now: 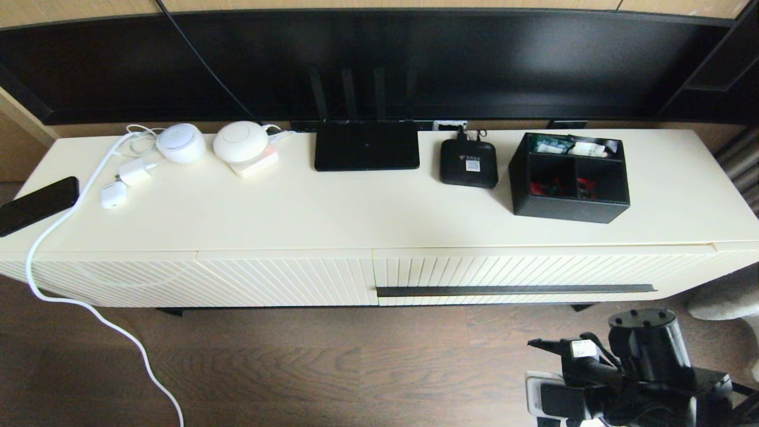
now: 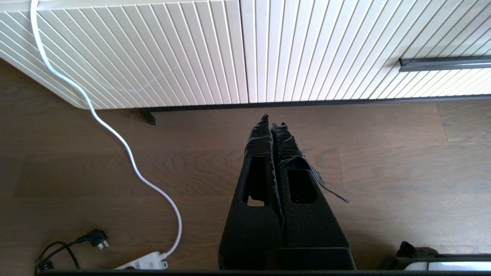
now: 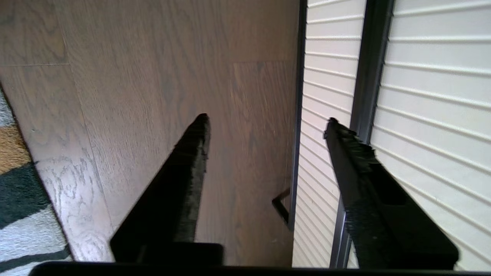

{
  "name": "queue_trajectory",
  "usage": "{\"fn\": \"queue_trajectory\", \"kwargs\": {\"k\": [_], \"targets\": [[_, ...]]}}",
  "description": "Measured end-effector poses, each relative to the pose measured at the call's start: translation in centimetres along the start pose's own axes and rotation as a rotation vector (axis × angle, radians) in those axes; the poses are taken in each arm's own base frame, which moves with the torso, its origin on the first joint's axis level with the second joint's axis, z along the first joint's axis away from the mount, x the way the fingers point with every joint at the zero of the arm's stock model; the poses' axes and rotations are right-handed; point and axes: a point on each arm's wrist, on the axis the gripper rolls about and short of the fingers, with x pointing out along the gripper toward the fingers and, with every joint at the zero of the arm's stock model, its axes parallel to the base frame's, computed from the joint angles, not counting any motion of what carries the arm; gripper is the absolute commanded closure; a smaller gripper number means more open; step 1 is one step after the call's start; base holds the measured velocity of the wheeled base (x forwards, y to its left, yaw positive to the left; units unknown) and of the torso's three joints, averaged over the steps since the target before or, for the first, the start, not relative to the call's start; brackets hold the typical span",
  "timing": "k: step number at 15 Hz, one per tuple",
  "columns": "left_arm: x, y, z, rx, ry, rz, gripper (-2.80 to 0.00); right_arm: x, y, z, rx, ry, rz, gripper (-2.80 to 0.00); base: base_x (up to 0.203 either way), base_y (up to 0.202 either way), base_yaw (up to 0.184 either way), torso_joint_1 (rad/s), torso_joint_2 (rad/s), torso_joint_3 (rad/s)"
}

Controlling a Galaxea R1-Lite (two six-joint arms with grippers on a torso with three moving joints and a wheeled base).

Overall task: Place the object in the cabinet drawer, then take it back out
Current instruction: Open the drawer

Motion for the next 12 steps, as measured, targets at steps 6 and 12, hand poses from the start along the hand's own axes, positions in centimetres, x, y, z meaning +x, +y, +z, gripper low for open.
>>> {"fn": "queue_trajectory", "kwargs": {"k": [6, 12], "targets": [[0.0, 0.0, 0.0, 0.000, 0.000, 0.000, 0.00, 3.6, -0.5, -0.6, -0.039, 0.005, -0.028, -2.80, 0.000, 0.000, 0.000, 0.000, 0.00, 0.000], [0.0, 0.0, 0.0, 0.000, 0.000, 0.000, 0.00, 7.1, -2.4, -2.0, -0.008, 0.005, -0.127, -2.80, 0.000, 0.000, 0.000, 0.000, 0.00, 0.000]]}}
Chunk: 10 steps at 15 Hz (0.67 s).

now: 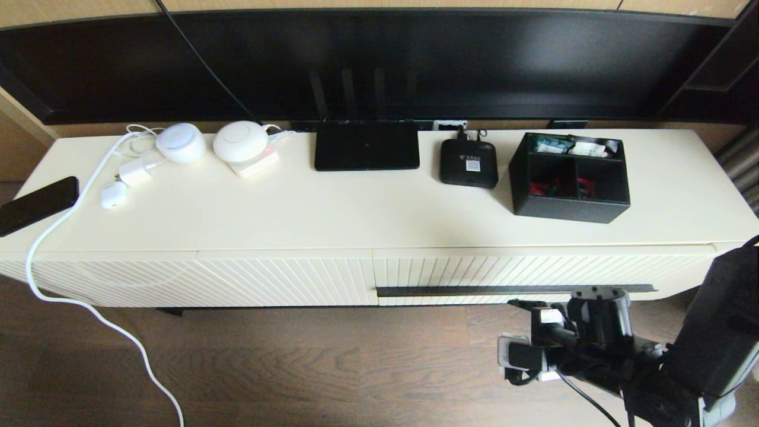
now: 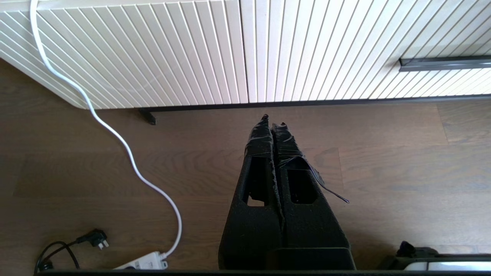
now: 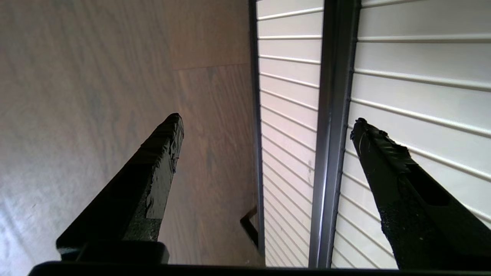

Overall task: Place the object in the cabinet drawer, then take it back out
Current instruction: Open the drawer

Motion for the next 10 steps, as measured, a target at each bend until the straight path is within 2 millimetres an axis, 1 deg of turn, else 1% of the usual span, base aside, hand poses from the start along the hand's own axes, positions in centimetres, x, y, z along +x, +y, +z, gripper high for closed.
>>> {"fn": "queue_trajectory", "kwargs": {"k": [10], "targets": [[0.0, 0.0, 0.0, 0.000, 0.000, 0.000, 0.00, 3.4, -0.1, -1.6, 0.019, -0.009, -0.039, -2.80, 0.000, 0.000, 0.000, 0.000, 0.00, 0.000]]}}
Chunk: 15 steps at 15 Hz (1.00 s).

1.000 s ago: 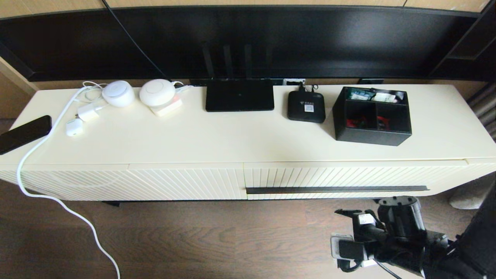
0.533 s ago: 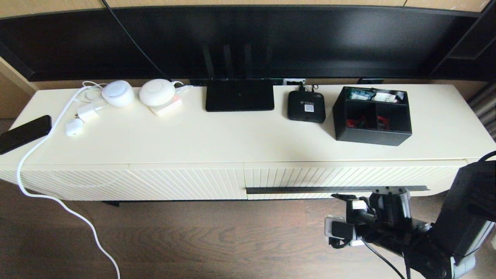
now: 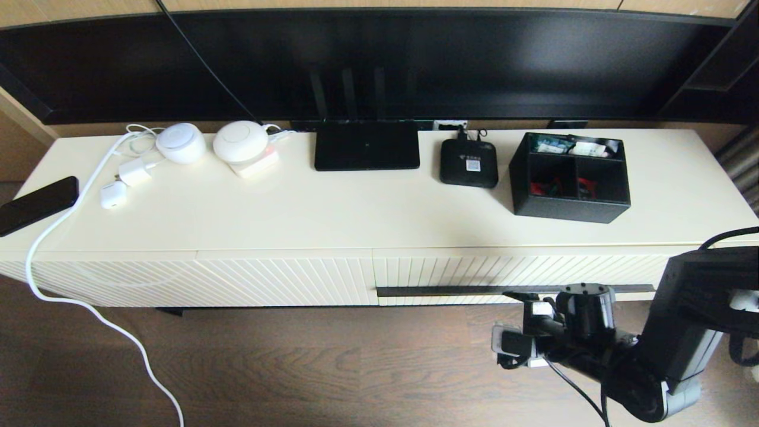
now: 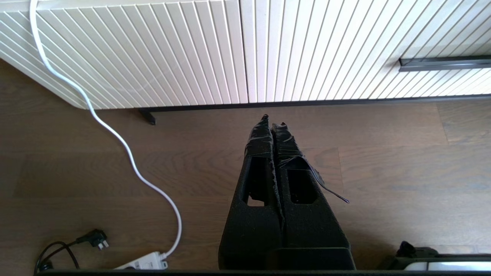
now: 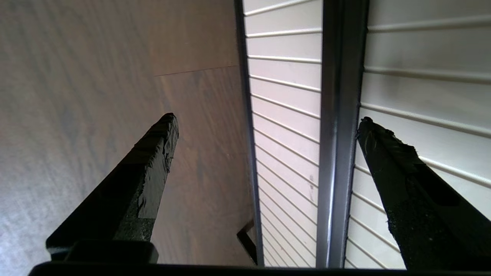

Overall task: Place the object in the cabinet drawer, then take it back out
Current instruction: Open the drawer

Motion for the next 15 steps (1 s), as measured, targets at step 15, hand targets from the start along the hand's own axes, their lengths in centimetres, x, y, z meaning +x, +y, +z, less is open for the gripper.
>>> {"fn": "queue_trajectory", "kwargs": {"k": [15], "targets": [[0.0, 0.0, 0.0, 0.000, 0.001, 0.000, 0.00, 2.0, 1.1, -1.5, 0.014, -0.006, 0.011, -2.80, 0.000, 0.000, 0.000, 0.000, 0.00, 0.000]]}}
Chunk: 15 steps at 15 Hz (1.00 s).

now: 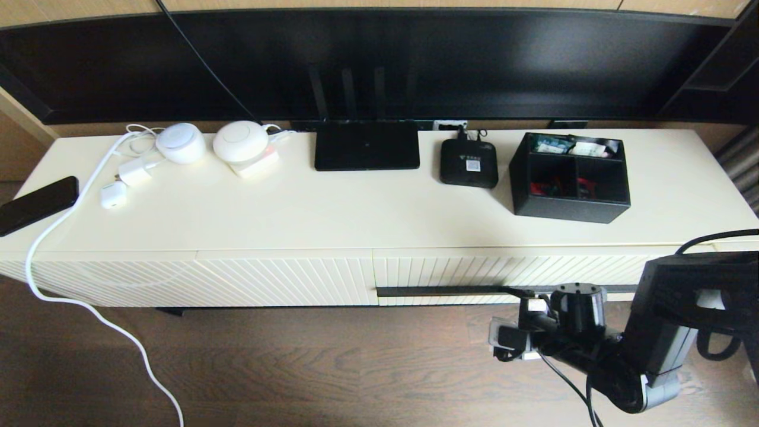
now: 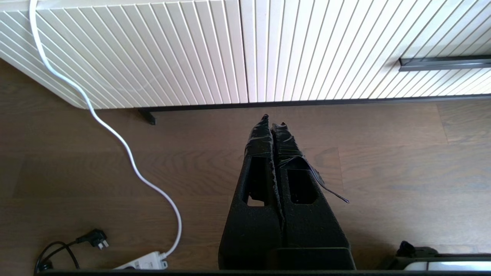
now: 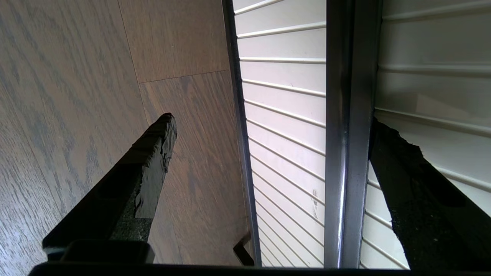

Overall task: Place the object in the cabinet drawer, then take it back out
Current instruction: Open the drawer

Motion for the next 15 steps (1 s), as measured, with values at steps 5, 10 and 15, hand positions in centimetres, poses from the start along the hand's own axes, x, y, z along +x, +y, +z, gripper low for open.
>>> {"fn": "queue_trajectory", "kwargs": {"k": [5, 10, 15], "targets": [[0.0, 0.0, 0.0, 0.000, 0.000, 0.000, 0.00, -1.8, 1.8, -0.2, 0.009, 0.016, 0.084, -2.80, 0.000, 0.000, 0.000, 0.000, 0.00, 0.000], [0.0, 0.0, 0.0, 0.000, 0.000, 0.000, 0.00, -4.8, 3.6, -0.1, 0.019, 0.037, 0.184, -2.80, 0.000, 0.000, 0.000, 0.000, 0.00, 0.000], [0.0, 0.0, 0.0, 0.000, -0.001, 0.000, 0.00, -8.6, 3.4, 0.8, 0.012, 0.006, 0.195, -2.80, 0.000, 0.000, 0.000, 0.000, 0.00, 0.000]]}}
